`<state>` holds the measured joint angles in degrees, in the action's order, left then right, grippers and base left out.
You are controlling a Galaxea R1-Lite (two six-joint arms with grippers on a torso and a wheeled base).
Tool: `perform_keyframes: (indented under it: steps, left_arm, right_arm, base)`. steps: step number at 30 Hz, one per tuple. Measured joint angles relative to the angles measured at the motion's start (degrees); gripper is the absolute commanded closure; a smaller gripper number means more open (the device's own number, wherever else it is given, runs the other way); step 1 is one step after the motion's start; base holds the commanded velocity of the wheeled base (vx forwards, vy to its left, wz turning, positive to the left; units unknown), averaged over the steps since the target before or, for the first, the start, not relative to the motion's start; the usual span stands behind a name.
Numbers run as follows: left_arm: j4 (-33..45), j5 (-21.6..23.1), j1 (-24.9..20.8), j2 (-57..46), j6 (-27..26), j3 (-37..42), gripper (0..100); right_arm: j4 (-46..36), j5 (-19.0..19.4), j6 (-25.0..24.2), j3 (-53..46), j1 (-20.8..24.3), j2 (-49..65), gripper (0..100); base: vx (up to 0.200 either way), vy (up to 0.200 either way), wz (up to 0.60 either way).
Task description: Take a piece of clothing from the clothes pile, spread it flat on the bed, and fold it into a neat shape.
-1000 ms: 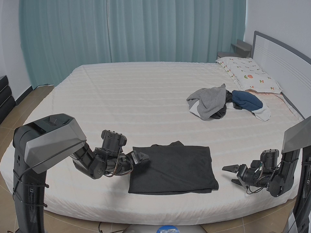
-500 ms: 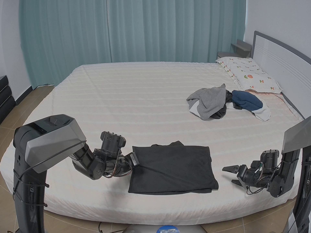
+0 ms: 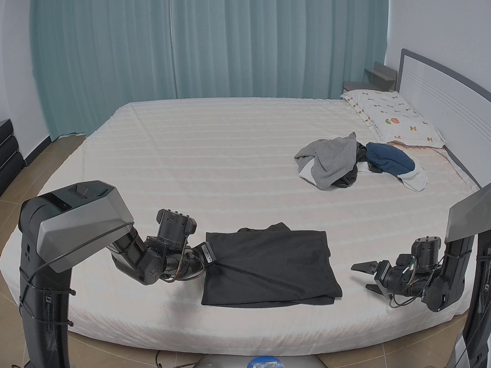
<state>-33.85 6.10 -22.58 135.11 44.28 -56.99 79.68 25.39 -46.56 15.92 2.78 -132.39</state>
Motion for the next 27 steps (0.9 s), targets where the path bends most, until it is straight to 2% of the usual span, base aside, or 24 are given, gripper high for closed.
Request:
perform_keyframes:
  steps: [18, 27]
  left_arm:
    - [0.0, -2.0, 0.2, -0.5, -0.2, -0.7, 100]
    - [0.1, -2.0, 0.4, -0.7, 0.0, -0.4, 100]
  right_arm:
    - [0.0, 0.0, -0.5, 0.3, -0.4, 0.0, 0]
    - [0.0, 0.0, -0.7, 0.5, -0.4, 0.0, 0]
  base:
    - [0.0, 0.0, 0.0]
    - [0.0, 0.2, 0.0]
